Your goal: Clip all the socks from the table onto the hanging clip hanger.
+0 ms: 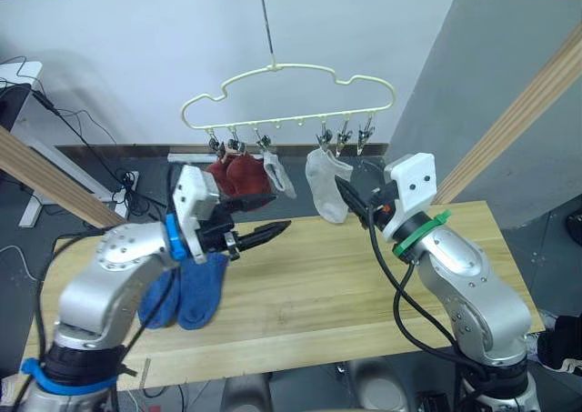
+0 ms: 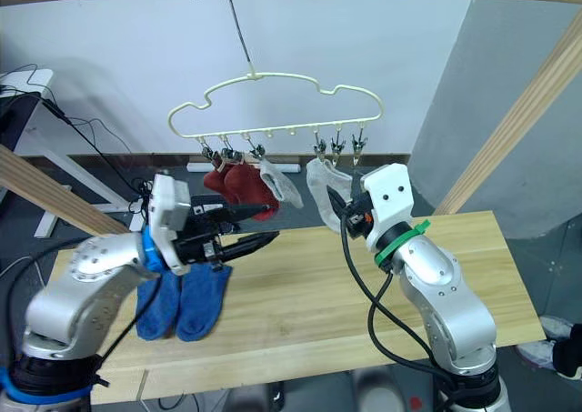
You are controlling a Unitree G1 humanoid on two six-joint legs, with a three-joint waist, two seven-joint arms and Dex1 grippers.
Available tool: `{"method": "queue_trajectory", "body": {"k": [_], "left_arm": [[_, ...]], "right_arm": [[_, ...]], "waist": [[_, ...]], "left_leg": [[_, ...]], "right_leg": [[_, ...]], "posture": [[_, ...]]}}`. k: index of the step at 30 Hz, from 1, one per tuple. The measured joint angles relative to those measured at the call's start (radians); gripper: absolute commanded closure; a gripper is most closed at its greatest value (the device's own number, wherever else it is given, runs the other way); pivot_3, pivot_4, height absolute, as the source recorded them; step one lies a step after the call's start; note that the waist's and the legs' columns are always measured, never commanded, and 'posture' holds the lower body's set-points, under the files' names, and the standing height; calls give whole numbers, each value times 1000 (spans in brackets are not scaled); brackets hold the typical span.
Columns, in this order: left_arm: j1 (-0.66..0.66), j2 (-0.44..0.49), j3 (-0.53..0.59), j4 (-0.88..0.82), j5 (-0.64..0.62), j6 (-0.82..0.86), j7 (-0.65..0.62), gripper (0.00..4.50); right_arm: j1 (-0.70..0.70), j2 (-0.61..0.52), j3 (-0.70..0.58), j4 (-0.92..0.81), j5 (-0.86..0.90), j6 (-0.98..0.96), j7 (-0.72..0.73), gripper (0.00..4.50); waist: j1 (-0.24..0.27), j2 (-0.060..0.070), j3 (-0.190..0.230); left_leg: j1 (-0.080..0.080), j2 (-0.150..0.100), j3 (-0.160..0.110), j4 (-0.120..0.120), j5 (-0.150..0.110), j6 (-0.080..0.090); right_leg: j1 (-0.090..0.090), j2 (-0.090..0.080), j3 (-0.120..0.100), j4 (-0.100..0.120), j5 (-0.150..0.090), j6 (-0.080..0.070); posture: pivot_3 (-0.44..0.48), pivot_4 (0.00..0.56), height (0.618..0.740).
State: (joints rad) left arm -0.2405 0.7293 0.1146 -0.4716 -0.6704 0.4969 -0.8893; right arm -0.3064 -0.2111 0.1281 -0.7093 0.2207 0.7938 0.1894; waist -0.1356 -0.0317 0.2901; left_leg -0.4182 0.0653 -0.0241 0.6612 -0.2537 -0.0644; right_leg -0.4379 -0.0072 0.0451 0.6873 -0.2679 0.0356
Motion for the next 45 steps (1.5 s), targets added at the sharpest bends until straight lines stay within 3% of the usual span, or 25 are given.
{"method": "queue_trajectory", "body": {"k": [3,13,22,33,45], "left_arm": [[-19,10,8,-34,-38,38,8,1698],[-88,10,9,-49,-56,69,54,1698],[-139,10,8,-39,-85,110,44,1698],[-133,10,7,-29,-74,102,48,1698],[-99,-19,-2,-29,-50,82,50,1698]], "right_arm": [[-14,18,1,14,0,-4,-2,2206],[-45,60,13,64,-10,-22,-28,2206],[-146,113,12,209,-43,-11,-76,2206],[-205,122,-8,303,-75,-37,-90,2206],[-189,80,-10,220,-84,26,-85,2206]], "waist": [[2,0,0],[8,0,0],[21,0,0],[27,0,0],[28,0,0]], "left_leg": [[0,0,0,0,0,0],[0,0,0,0,0,0],[0,0,0,0,0,0],[0,0,0,0,0,0],[0,0,0,1,0,0]], "right_leg": [[0,0,0,0,0,0],[0,0,0,0,0,0],[0,0,0,1,0,0],[-1,0,0,1,0,0],[-1,0,0,1,0,-1]], "posture": [[-158,261,740],[-152,258,740],[-148,261,740],[-141,259,740],[-159,263,740]]}}
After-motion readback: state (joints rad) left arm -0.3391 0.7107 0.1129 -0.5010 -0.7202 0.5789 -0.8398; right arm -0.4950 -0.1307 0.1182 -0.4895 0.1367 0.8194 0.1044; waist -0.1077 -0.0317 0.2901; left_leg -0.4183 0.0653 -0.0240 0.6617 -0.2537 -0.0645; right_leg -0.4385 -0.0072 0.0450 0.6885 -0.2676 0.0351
